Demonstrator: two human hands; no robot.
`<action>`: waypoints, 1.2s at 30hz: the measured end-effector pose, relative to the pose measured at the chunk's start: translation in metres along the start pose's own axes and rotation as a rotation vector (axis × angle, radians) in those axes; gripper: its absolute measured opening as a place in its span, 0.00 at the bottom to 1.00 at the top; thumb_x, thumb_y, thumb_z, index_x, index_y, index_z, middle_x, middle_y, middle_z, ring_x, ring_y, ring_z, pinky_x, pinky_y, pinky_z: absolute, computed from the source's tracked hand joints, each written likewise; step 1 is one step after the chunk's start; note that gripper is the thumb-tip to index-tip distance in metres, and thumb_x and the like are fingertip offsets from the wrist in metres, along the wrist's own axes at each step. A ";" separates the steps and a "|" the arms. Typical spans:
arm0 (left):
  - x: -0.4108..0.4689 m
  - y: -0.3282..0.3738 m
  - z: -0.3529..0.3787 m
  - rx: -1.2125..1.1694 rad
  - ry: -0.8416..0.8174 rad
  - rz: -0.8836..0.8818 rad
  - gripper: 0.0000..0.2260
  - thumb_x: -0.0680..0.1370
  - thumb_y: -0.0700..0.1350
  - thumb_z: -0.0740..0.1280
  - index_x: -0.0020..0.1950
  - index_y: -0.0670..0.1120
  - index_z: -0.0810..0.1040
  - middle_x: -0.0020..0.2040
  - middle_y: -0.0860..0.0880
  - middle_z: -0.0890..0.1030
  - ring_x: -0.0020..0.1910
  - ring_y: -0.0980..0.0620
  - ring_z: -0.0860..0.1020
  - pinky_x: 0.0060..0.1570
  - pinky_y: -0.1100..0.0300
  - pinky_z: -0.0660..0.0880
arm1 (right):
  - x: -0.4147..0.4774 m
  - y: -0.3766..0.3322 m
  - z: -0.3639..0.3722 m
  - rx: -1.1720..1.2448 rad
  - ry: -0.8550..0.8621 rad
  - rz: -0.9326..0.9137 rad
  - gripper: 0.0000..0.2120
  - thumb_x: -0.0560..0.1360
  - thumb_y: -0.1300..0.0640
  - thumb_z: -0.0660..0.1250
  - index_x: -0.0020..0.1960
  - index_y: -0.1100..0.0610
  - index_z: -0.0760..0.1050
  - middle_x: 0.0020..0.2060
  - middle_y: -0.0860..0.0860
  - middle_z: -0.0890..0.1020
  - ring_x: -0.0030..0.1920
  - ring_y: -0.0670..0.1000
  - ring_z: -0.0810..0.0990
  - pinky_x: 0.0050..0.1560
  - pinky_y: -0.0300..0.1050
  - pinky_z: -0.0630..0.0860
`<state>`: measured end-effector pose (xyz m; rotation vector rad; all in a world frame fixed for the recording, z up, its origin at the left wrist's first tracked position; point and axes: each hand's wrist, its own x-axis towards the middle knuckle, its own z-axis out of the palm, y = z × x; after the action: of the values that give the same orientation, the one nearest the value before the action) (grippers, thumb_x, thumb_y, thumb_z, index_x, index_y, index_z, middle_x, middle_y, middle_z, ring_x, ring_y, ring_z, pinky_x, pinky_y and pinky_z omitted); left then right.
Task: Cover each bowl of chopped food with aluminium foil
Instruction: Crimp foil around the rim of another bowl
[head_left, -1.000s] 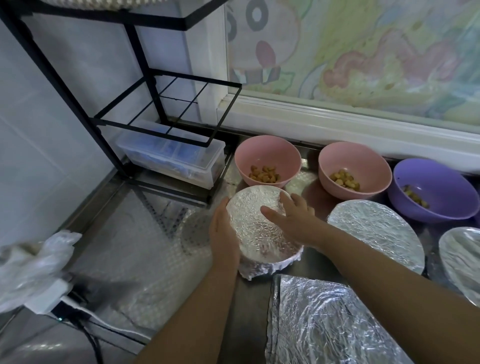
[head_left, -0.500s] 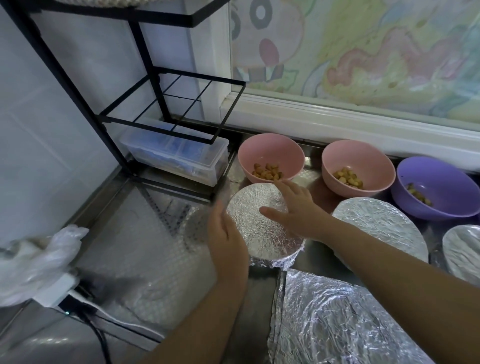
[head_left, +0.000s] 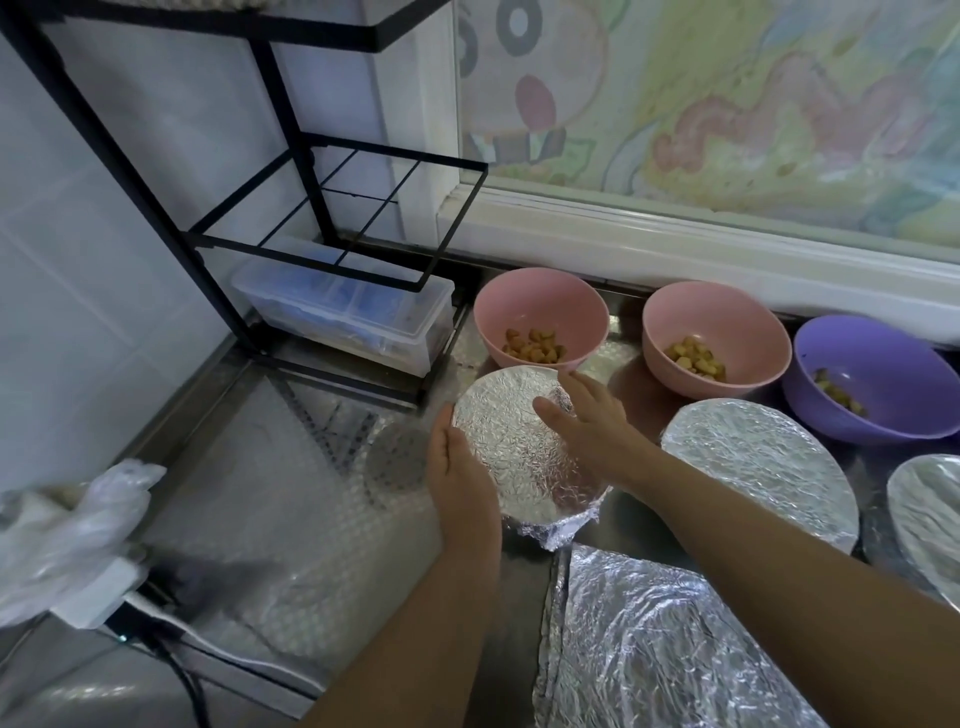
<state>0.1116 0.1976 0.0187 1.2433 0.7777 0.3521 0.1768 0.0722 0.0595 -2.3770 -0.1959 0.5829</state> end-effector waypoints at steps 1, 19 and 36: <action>0.004 0.001 0.001 0.001 -0.013 -0.006 0.16 0.85 0.45 0.55 0.69 0.55 0.76 0.67 0.55 0.77 0.66 0.54 0.75 0.68 0.50 0.71 | -0.002 0.000 -0.001 0.019 -0.010 0.028 0.37 0.81 0.35 0.56 0.83 0.51 0.50 0.82 0.51 0.48 0.81 0.57 0.42 0.77 0.62 0.48; 0.008 0.030 -0.025 0.323 -0.223 0.063 0.14 0.85 0.44 0.56 0.68 0.53 0.74 0.63 0.56 0.78 0.57 0.70 0.74 0.55 0.74 0.68 | 0.010 -0.015 -0.008 -0.516 -0.185 -0.044 0.71 0.50 0.15 0.63 0.79 0.40 0.28 0.80 0.54 0.31 0.79 0.65 0.32 0.74 0.78 0.45; 0.040 0.034 -0.004 -0.011 -0.441 -0.222 0.14 0.84 0.52 0.59 0.52 0.50 0.84 0.50 0.51 0.86 0.53 0.53 0.83 0.55 0.55 0.76 | 0.005 -0.014 -0.012 -0.585 -0.156 0.086 0.72 0.51 0.14 0.64 0.78 0.40 0.25 0.78 0.58 0.28 0.78 0.67 0.31 0.71 0.81 0.40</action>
<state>0.1427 0.2359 0.0365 1.1554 0.5233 -0.0993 0.1870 0.0774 0.0742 -2.9126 -0.3773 0.8428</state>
